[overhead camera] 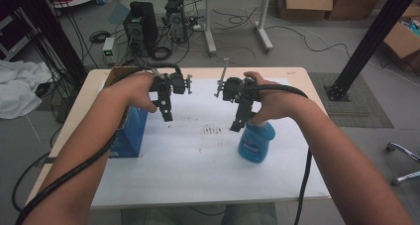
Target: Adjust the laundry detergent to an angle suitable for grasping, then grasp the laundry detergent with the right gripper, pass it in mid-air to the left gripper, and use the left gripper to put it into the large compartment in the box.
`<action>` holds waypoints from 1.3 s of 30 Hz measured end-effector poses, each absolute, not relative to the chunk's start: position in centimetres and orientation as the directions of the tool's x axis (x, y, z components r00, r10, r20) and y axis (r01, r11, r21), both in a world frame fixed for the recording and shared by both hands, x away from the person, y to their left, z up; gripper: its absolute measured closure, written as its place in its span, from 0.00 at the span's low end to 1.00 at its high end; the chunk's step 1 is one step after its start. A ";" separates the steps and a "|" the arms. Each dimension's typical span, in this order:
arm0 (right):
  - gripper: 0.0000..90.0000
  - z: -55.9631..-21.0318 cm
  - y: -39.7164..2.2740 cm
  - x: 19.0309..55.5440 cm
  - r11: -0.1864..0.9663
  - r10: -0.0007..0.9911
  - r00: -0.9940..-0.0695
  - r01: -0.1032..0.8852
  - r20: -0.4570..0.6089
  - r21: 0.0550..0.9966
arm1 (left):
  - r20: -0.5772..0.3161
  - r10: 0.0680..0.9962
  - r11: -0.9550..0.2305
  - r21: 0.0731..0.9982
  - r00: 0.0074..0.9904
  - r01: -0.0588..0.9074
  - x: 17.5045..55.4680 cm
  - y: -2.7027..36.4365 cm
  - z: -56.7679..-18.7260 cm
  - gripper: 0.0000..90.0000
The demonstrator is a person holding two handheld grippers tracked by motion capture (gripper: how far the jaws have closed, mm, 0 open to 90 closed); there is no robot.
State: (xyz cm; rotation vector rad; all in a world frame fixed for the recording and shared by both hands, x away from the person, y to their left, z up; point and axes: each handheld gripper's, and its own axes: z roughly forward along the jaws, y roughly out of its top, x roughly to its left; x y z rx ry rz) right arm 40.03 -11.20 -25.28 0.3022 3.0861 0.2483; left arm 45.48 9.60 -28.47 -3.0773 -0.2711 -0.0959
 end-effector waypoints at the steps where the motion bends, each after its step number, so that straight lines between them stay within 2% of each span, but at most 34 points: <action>1: 0.00 -25.3 -11.2 40.0 0.968 0.197 -0.980 0.192 -0.013 0.162 | 0.064 0.172 -0.984 -0.046 0.983 0.175 45.5 9.5 -28.4 0.00; 9: 0.00 -25.3 -11.2 40.2 0.969 0.187 -0.982 0.183 -0.008 0.167 | 0.060 0.173 -0.984 -0.025 0.983 0.175 45.1 9.4 -28.3 0.00; 39: 0.00 -25.2 -11.5 40.3 0.966 0.209 -0.978 0.204 -0.016 0.160 | 0.062 0.157 -0.986 -0.052 0.986 0.160 45.4 9.4 -28.2 0.00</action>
